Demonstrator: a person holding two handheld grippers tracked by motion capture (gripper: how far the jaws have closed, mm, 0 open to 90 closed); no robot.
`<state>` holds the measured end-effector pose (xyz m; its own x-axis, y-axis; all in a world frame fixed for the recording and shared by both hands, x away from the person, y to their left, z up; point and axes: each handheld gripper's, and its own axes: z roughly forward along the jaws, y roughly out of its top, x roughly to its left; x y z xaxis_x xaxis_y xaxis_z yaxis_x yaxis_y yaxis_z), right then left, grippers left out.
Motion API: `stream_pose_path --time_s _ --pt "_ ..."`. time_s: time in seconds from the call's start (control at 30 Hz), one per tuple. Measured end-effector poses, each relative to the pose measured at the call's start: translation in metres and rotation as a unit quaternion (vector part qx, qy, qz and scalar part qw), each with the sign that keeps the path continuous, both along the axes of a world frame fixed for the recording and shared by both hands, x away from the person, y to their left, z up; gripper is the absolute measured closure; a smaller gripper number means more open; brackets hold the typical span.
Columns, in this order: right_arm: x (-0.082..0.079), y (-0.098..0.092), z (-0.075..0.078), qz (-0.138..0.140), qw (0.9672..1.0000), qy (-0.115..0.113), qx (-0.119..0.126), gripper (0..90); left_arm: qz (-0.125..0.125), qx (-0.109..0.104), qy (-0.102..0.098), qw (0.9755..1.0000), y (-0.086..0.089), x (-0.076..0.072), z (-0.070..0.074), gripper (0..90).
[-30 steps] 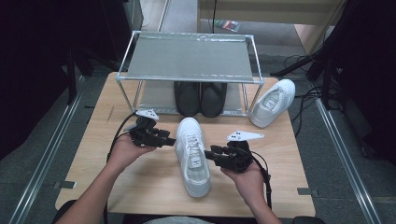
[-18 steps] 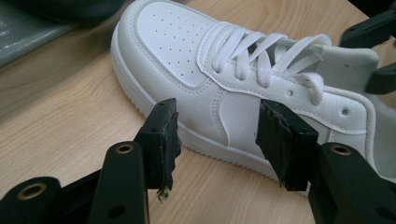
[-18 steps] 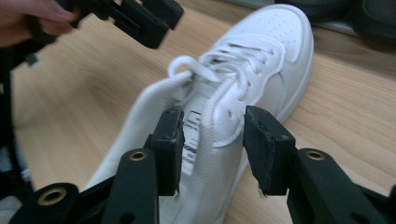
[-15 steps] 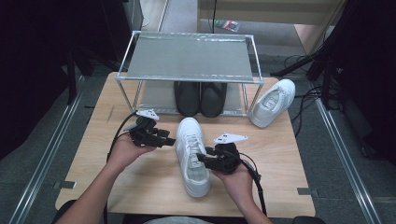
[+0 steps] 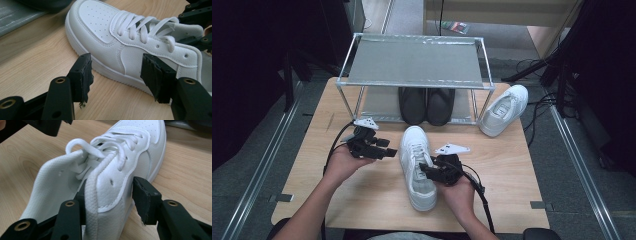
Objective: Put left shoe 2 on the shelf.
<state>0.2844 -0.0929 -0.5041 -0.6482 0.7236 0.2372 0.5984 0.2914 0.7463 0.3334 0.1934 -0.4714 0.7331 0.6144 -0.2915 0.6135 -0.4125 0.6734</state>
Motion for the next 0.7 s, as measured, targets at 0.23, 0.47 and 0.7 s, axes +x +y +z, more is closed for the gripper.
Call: stream_pose_path --time_s 0.23,0.47,0.7 --pt "0.003 -0.005 0.002 -0.012 0.9999 0.001 0.007 72.6 0.007 -0.004 -0.002 1.0000 0.005 0.000 -0.001 39.3" --pt "0.008 -0.012 0.004 -0.018 0.9998 0.003 0.007 80.4 0.009 -0.011 -0.008 0.9999 0.008 0.000 0.001 38.8" --pt "0.015 -0.019 0.005 -0.007 0.9995 0.019 0.024 82.3 0.009 -0.012 -0.012 0.9998 0.008 -0.001 0.001 38.0"
